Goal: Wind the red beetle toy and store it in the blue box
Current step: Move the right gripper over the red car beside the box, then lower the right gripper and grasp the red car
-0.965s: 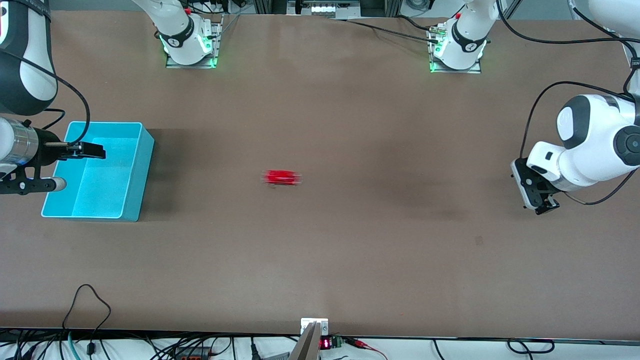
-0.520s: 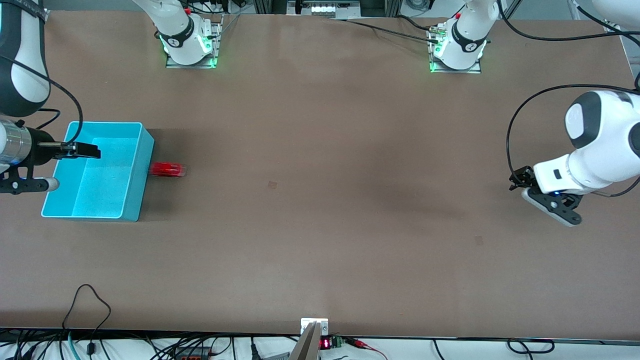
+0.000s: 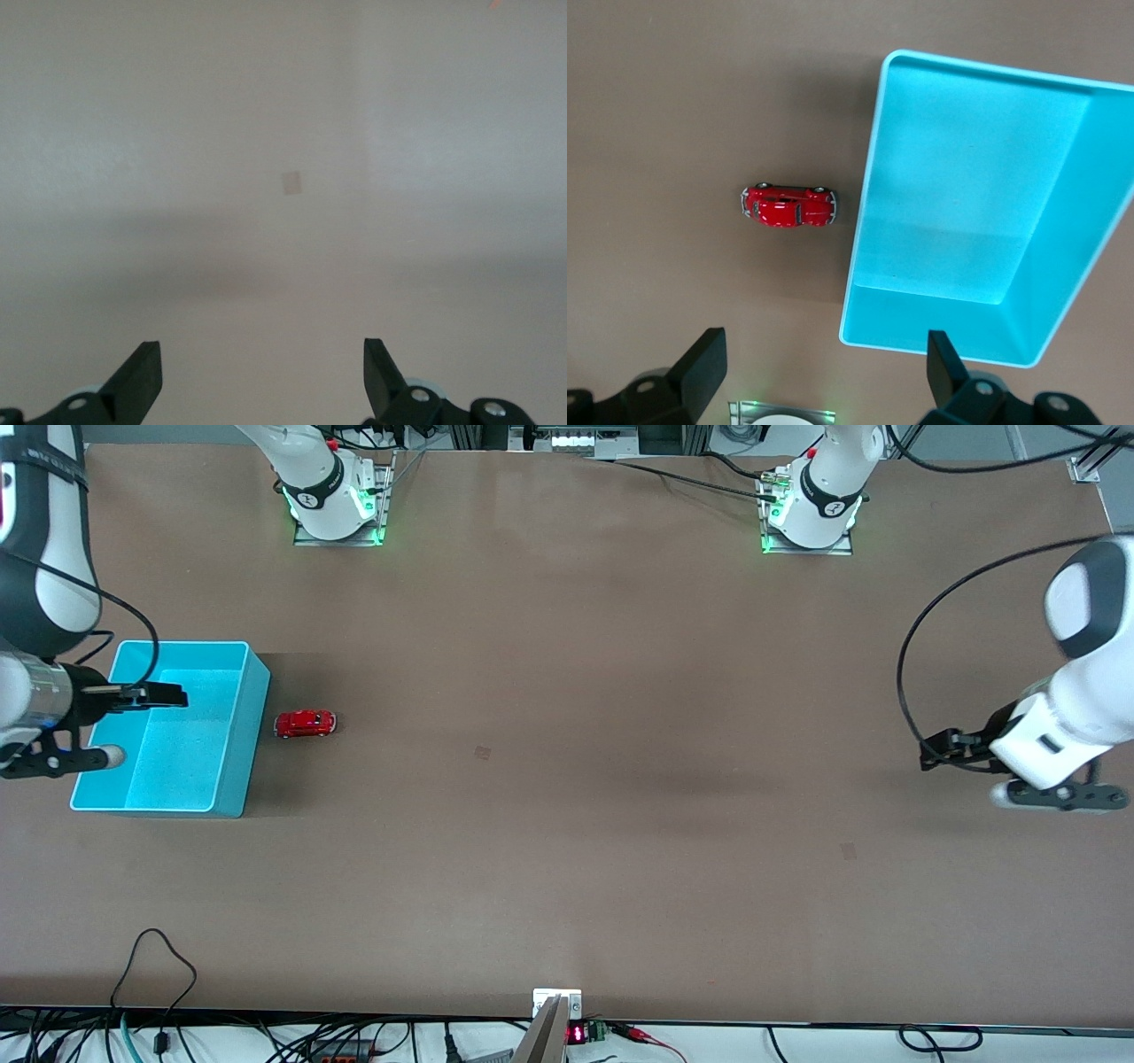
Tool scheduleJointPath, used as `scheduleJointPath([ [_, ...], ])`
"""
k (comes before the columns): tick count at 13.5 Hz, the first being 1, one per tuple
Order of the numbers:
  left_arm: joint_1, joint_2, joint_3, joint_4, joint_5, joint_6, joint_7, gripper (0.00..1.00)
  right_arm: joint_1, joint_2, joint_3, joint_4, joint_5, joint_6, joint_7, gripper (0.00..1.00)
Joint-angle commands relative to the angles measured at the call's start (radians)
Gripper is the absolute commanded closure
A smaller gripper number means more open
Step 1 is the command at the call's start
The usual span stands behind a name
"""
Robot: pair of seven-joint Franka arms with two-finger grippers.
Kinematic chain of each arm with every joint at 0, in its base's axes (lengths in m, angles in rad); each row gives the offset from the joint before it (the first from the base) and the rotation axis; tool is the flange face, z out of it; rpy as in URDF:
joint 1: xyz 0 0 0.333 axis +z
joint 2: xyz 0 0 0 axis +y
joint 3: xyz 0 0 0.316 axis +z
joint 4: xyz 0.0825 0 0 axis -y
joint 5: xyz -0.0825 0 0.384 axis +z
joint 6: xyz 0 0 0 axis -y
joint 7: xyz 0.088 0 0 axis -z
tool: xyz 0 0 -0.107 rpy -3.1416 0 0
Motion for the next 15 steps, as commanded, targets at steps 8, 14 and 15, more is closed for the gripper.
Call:
scheduleJointPath([
  [8, -0.225, -0.152, 0.272, -0.031, -0.086, -0.135, -0.006, 0.0, -0.001, -0.302, 0.128, -0.83, 0.001, 0.74, -0.25, 0.0],
  [14, -0.225, -0.218, 0.269, -0.094, -0.077, -0.111, -0.023, 0.0, -0.078, -0.274, 0.219, -0.948, -0.01, 0.97, -0.784, 0.0],
  [15, -0.225, -0.222, 0.269, -0.094, -0.075, -0.121, -0.02, 0.0, -0.093, -0.259, 0.219, -0.948, -0.01, 1.006, -0.885, 0.0],
])
